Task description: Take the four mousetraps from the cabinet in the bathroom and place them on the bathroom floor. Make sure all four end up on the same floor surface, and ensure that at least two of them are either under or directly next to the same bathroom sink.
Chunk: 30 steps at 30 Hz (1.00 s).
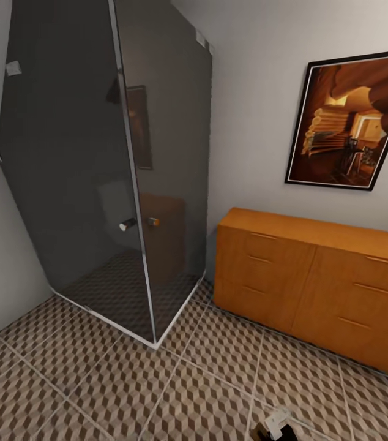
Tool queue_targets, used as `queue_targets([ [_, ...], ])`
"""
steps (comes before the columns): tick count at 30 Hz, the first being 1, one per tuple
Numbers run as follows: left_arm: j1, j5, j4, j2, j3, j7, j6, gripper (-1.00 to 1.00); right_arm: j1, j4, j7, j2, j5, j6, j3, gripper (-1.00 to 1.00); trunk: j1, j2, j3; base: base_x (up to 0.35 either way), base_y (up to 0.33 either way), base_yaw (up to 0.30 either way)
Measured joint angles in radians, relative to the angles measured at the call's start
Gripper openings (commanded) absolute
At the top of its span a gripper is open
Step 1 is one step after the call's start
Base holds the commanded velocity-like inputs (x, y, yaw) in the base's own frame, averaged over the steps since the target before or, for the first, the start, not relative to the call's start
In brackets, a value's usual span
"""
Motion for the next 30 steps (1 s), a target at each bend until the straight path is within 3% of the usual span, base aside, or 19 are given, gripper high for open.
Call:
queue_targets([
  [30,0.000,0.000,0.001,0.002,0.002,0.000,-0.001,-1.00,0.000,0.001,0.000,0.000,0.000,0.002,0.000,-1.00,0.000,0.000,0.000,0.000,0.000,0.292],
])
